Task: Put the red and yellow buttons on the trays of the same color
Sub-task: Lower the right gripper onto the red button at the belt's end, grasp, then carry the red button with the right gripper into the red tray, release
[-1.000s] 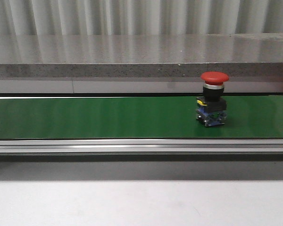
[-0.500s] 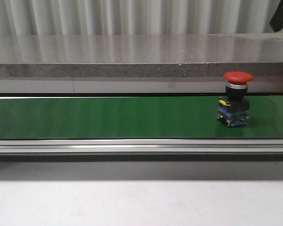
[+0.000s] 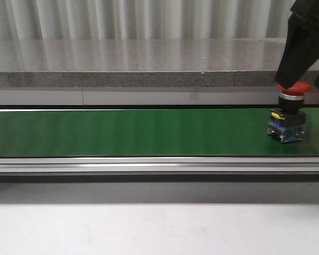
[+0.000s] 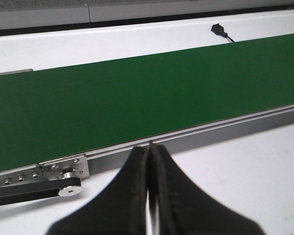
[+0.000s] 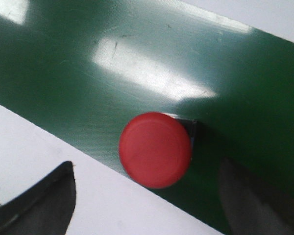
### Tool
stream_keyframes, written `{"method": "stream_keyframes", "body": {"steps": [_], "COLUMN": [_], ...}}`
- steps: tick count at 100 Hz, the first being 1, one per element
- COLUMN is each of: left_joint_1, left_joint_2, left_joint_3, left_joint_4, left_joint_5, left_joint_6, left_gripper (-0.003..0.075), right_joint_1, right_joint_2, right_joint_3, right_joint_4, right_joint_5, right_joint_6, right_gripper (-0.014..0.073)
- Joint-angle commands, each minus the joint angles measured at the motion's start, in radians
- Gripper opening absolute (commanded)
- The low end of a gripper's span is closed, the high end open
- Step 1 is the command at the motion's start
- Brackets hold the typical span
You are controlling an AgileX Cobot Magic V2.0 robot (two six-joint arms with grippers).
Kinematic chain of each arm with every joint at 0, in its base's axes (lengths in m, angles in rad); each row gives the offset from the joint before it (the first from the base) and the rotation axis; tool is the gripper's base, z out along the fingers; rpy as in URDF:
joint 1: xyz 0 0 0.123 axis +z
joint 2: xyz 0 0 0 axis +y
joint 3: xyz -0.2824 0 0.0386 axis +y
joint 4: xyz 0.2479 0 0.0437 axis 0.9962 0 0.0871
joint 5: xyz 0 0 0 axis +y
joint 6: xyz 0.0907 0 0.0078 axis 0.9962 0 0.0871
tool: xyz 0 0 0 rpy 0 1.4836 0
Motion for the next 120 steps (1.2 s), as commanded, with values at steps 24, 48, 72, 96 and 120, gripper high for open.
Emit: {"method": "stream_keyframes", "body": {"steps": [24, 48, 72, 96, 120], "left_joint_1": [-0.007, -0.007, -0.007, -0.007, -0.007], "left_joint_2": [0.005, 0.005, 0.005, 0.005, 0.005], "left_joint_3": [-0.029, -0.029, -0.029, -0.029, -0.029], "left_joint_4": [-0.02, -0.02, -0.02, -0.02, -0.02], "left_joint_5": [-0.065, -0.065, -0.065, -0.065, -0.065], "left_joint_6": [-0.003, -0.003, -0.003, -0.003, -0.003], "left_gripper": [-0.002, -0.002, -0.002, -0.002, -0.002], "right_joint_1": [0.001, -0.029, -0.173, -0.358, -0.507], "right_joint_2": [0.027, 0.0, -0.016, -0.01, 0.026], "right_joint_3": [-0.028, -0.032, -0.132, -0.227, -0.248], "right_joint_4": [0.002, 0.001, 0.0, -0.022, -0.03], "right_joint_5": [-0.097, -0.143, -0.141, -0.193, -0.253], "right_joint_6": [-0.041, -0.031, 0.058, 0.208, 0.309], "right_gripper": [0.0209, 0.0163, 0.0163, 0.0163, 0.0163]}}
